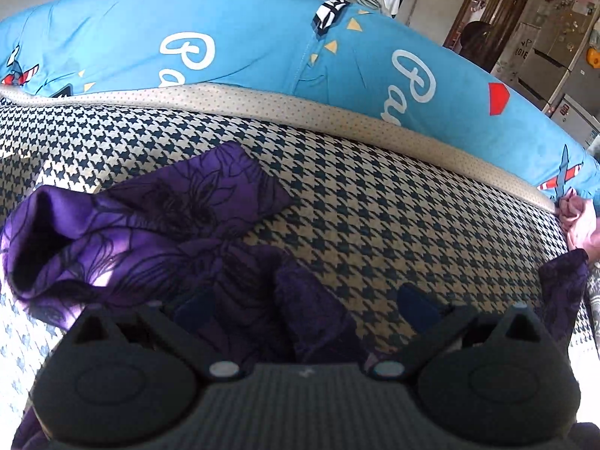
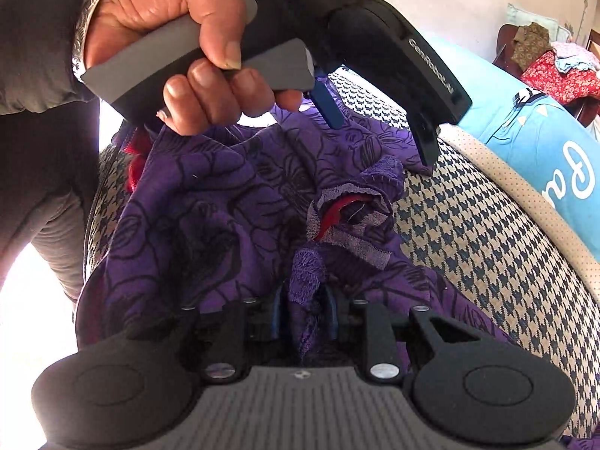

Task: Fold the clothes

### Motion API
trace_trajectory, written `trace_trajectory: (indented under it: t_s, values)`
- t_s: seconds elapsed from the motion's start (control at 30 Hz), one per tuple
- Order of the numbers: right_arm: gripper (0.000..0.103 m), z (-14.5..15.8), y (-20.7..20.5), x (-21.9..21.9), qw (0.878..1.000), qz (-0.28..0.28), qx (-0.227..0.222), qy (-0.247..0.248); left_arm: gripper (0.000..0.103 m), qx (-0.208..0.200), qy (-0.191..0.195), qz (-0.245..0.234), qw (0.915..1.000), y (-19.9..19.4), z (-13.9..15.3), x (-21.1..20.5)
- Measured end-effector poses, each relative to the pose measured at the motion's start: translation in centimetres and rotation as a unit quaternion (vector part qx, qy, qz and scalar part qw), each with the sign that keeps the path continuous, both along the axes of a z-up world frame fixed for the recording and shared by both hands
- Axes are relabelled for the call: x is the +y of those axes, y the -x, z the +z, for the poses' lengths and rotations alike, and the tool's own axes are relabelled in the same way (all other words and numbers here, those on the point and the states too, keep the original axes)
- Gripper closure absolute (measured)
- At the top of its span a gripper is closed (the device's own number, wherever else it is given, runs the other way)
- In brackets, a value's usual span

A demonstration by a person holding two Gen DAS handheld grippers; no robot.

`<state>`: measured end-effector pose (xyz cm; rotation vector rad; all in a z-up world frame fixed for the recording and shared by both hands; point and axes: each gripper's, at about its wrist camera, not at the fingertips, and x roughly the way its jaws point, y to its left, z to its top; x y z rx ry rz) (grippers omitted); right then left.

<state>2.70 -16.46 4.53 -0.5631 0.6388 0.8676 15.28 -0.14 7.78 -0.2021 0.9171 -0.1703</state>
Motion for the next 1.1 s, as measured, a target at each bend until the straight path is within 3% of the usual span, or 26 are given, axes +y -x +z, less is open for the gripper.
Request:
trace_trajectory:
  t_s: [0.33,0.6,0.77,0.87,1.03,1.1]
  values:
    - [0.079,0.0,0.2,-0.1,1.000,0.003,-0.003,0.000,0.000,0.044,-0.005,0.006,0.9990,-1.1,-2.2,-0.9]
    - [0.073,1.3,-0.1,-1.3,1.000,0.002,0.007,-0.018,0.014,0.058,-0.017,0.045,0.9972,-1.1,-3.1,0.5]
    - [0.069,3.0,-1.3,-3.4,0.995,-0.042,0.026,-0.084,0.015,0.064,-0.007,0.055,0.9964,-0.8,-3.1,1.4]
    - [0.062,3.4,-2.5,-4.4,0.989,-0.082,0.029,-0.121,0.015,0.065,-0.007,0.059,0.9961,-0.7,-3.1,1.7]
    - [0.061,3.3,-4.1,-4.3,0.987,-0.128,0.005,-0.100,0.015,0.068,0.000,0.065,0.9956,-0.4,-3.0,2.5]
    - [0.061,3.1,-4.9,-4.5,0.983,-0.151,0.016,-0.104,0.015,0.069,0.004,0.068,0.9953,-0.4,-3.0,2.8]
